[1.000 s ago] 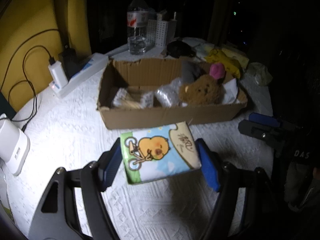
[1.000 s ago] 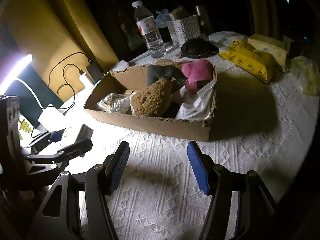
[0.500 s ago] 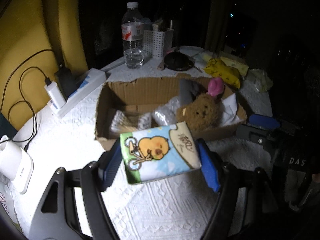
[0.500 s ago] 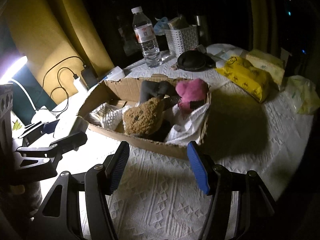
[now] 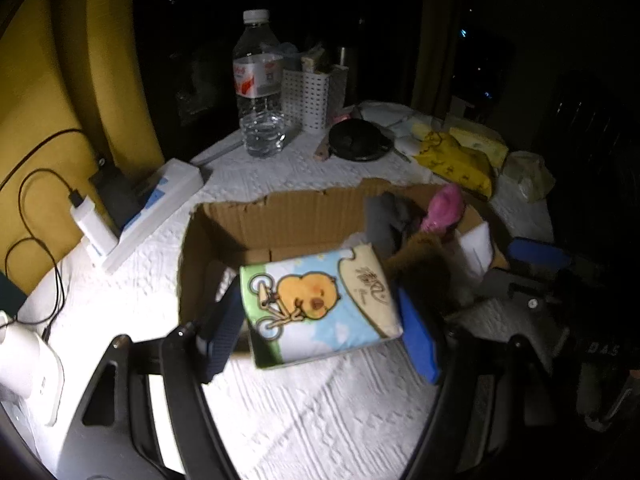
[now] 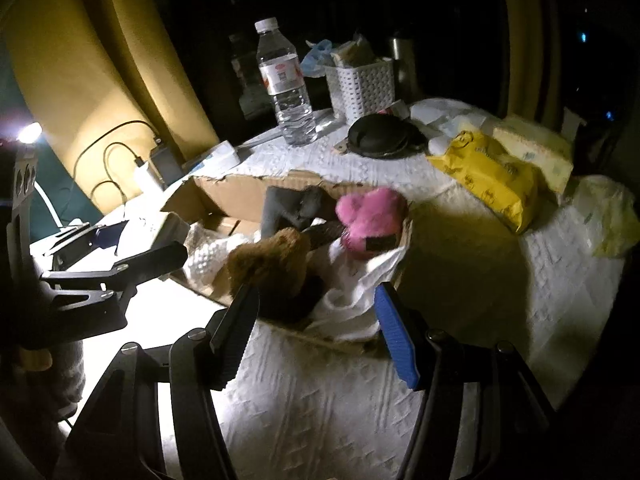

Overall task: Organize soft objects
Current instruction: 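Carry the tissue pack into the box with the left gripper and release it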

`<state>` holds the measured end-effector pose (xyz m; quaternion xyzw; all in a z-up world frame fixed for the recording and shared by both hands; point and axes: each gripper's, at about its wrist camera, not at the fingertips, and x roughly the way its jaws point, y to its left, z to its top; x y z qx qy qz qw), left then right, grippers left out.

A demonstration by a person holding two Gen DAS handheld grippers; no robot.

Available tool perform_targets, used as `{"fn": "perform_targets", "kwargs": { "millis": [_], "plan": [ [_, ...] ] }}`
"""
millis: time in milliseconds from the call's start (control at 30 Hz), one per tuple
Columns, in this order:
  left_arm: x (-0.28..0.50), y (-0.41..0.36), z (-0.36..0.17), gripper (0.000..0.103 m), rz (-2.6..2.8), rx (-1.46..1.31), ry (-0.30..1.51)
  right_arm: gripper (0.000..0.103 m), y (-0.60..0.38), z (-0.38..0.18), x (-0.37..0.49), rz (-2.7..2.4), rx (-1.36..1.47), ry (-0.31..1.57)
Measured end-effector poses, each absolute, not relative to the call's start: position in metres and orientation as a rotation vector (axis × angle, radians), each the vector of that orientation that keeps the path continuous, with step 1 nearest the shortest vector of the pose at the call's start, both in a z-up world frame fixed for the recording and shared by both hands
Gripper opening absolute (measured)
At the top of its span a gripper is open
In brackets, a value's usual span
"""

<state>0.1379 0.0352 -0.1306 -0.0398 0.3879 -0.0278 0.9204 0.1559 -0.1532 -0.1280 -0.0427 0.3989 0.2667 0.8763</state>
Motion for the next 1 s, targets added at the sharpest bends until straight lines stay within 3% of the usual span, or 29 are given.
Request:
{"fn": "perform_targets", "kwargs": {
  "millis": [767, 900, 1000],
  "plan": [
    [0.206, 0.061, -0.162, 0.073, 0.014, -0.080, 0.854, 0.064, -0.144, -0.141, 0.198, 0.548, -0.062, 0.866],
    [0.206, 0.061, -0.161, 0.085, 0.013, -0.086, 0.840, 0.064, -0.142, -0.140, 0.198, 0.545, -0.072, 0.863],
    [0.204, 0.061, -0.156, 0.086, 0.015, -0.087, 0.827, 0.064, -0.144, -0.140, 0.197, 0.540, -0.074, 0.863]
  ]
}}
